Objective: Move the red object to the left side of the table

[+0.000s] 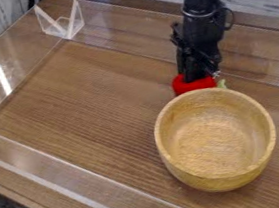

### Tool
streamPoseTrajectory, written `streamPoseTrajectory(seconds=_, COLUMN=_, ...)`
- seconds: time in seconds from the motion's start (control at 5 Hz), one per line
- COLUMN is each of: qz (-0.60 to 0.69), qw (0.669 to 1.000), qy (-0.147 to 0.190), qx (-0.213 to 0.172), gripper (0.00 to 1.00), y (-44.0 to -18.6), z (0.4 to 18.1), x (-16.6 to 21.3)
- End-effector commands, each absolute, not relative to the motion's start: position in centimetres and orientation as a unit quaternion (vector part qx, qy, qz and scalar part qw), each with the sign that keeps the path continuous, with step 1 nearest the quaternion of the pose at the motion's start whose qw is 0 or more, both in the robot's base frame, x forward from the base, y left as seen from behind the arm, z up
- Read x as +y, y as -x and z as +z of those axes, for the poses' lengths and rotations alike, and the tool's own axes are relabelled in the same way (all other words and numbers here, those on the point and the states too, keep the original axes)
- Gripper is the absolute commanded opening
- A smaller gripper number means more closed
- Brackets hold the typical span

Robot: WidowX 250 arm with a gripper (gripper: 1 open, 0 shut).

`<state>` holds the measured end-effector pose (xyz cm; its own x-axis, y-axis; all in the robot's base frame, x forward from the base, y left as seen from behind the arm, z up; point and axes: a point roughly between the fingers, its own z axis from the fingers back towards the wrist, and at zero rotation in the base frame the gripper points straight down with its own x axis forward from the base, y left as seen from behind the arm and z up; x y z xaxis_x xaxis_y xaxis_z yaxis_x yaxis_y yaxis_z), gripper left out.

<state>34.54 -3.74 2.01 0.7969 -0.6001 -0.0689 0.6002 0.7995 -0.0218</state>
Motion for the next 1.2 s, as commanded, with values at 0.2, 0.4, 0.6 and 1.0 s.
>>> streamPoseTrajectory(seconds=0.2, qz=-0.318, qw=0.947, qy=0.002, qx=0.052, gripper=0.0, y=-33.3, z=1.8, x=-4.5)
streamPoseTrajectory(seconds=0.4, qz=-0.313, qw=0.949, qy=-0.01, qx=0.029, gripper=0.0, y=-33.1, z=4.1, x=-4.2)
streamPoseTrajectory(seconds=0.6, qz=-0.306, qw=0.952, qy=-0.028, qx=0.003, gripper=0.0, y=-32.8, z=6.9, x=-3.7)
streamPoseTrajectory(seconds=1.0, qz=-0.254, qw=0.964, qy=-0.064, qx=-0.038, gripper=0.0, y=-32.0, z=12.0, x=0.7)
